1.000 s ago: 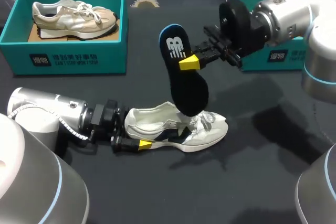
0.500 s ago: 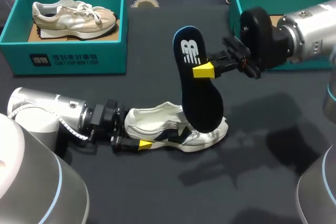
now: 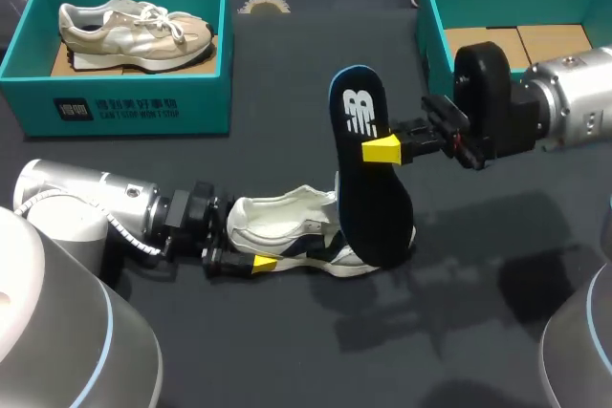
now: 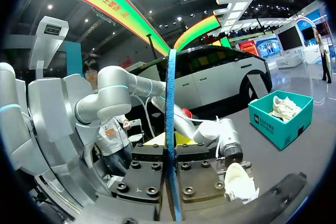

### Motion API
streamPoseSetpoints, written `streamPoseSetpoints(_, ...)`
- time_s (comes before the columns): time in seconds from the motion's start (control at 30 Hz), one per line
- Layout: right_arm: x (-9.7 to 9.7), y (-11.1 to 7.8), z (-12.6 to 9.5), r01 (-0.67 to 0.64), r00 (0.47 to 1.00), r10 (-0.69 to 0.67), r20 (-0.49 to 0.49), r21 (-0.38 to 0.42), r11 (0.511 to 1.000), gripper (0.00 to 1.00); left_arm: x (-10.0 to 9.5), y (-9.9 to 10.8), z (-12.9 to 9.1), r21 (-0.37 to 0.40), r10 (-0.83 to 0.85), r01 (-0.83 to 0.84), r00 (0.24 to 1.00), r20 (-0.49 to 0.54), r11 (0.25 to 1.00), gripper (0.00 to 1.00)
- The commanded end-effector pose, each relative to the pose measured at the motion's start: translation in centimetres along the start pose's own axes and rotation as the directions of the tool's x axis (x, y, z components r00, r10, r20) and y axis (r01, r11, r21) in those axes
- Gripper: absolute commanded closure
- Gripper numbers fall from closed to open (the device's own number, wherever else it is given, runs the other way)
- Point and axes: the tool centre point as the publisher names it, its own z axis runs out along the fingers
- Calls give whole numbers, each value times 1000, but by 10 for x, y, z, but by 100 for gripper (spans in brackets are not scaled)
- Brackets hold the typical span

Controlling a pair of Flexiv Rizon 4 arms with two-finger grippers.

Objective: Take the shoe out of the shoebox, open the shoe tongue, remove and reinsert the insole, then place the shoe into the shoebox

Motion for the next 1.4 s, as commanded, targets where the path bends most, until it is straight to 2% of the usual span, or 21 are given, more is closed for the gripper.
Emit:
streamPoseSetpoints(0.03,29,-18,-9,-13,993,20,115,-58,998,100,-1,2,1,0,0,0,1000,-1,1000,100)
streamPoseSetpoints(0.37,50,-24,-18,-64,977,84,197,-104,993,100,-1,2,1,0,0,0,1000,-1,1000,100)
streamPoseSetpoints(0.6,59,-13,-16,-65,976,80,204,-80,995,100,-1,2,1,0,0,0,1000,-1,1000,100)
streamPoseSetpoints(1.1,61,-10,-10,-72,979,82,188,-58,996,100,-1,2,1,0,0,0,1000,-1,1000,98)
streamPoseSetpoints(1.13,61,-10,-10,-72,979,82,188,-58,996,100,-1,1,0,-1,-1,1,1000,-1,1000,63)
streamPoseSetpoints(1.17,61,-10,-10,-72,979,82,188,-58,996,100,0,1,-1,-9,-2,2,1000,5,1000,19)
streamPoseSetpoints(1.2,61,-10,-10,-72,979,82,188,-58,996,100,0,0,-2,-13,0,1,1000,8,1000,0)
streamPoseSetpoints(1.4,61,-10,-10,-72,979,82,188,-58,996,100,5,0,-11,-35,-2,3,1000,31,999,0)
